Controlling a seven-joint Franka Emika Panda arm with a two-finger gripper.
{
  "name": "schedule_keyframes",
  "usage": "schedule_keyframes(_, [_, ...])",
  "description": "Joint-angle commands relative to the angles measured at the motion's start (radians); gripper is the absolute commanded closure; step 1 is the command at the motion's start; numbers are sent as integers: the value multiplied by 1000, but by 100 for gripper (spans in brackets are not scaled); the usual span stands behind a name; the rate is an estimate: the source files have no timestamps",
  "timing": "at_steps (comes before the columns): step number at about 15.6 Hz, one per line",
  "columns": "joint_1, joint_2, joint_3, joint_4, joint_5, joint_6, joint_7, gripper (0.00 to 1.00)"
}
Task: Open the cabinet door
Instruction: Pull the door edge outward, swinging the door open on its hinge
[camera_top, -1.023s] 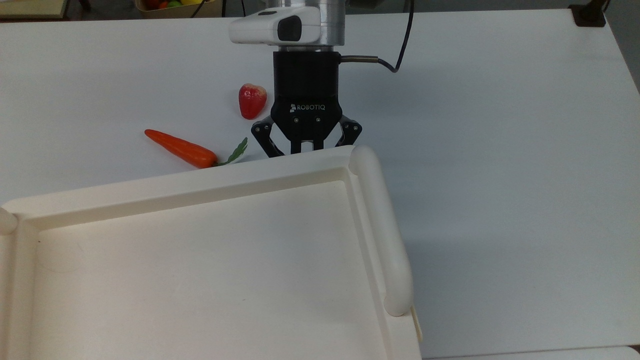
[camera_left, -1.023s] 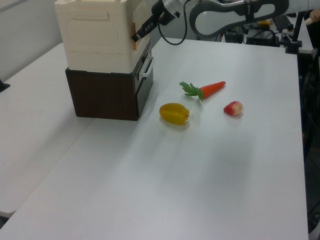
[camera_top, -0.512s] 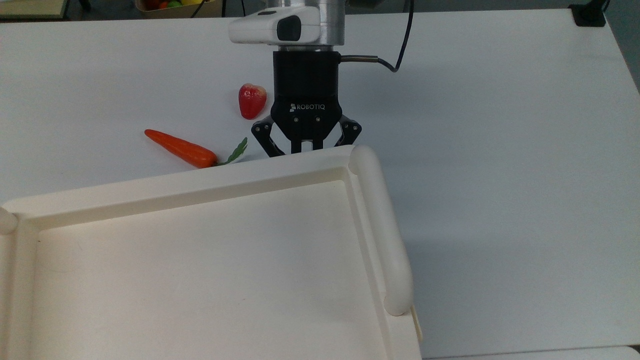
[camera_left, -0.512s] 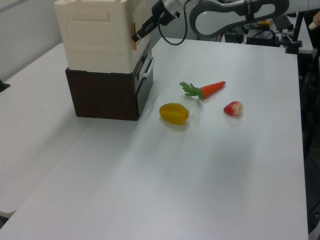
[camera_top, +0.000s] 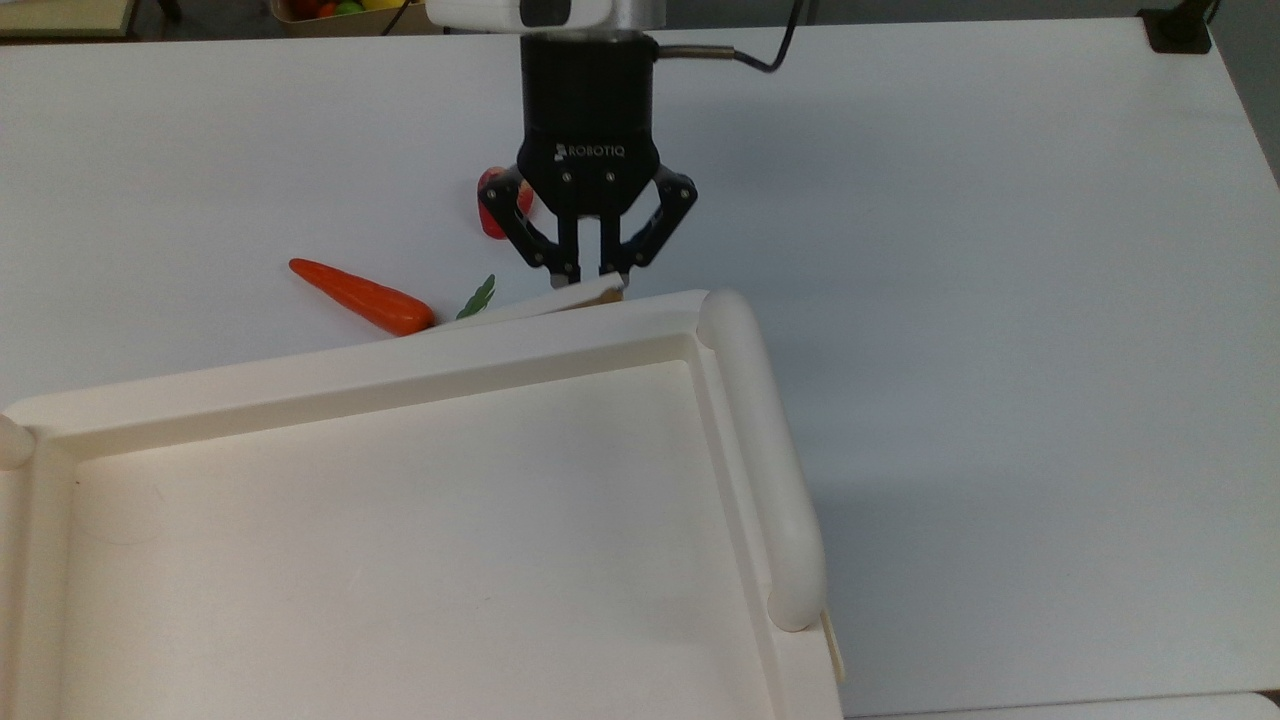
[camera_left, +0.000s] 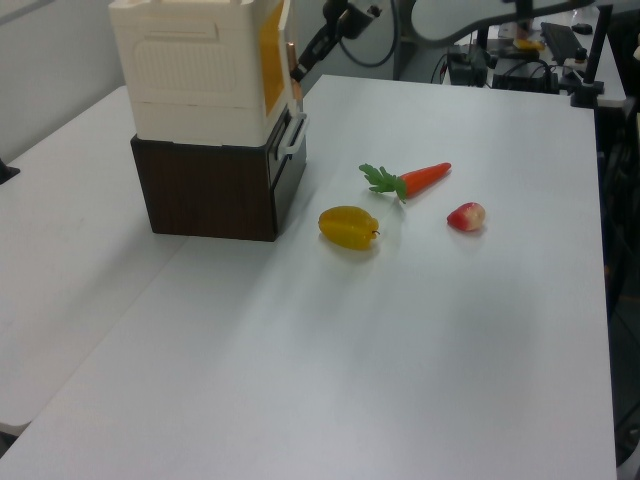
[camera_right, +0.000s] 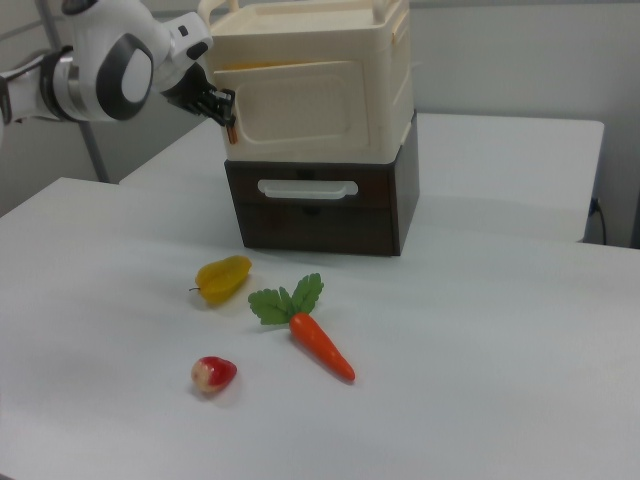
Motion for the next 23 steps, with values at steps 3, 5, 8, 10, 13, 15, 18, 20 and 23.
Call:
schedule_keyframes(3, [-54,-134,-6,-65,8,-301,-2,87])
schedule_keyframes(5, [-81,-156,-6,-66,12,-428,-3,55])
schedule_keyframes(8, [-117,-170,-6,-65,12,-574,9,0])
schedule_keyframes(10, [-136,-189,-7,-65,10,-666,-5,0])
schedule_keyframes(13, [-166,-208,-11,-68,8,-769,-6,0])
schedule_keyframes(15, [-184,-222,-11,-83,-4,-809,-6,0])
schedule_keyframes(18, [-212,-283,-8,-161,-13,-809,-18,0])
schedule_keyframes(20, [-221,-323,-3,-216,-15,-809,-61,0])
schedule_keyframes(23, [-274,-354,32,-241,-13,-823,-63,0])
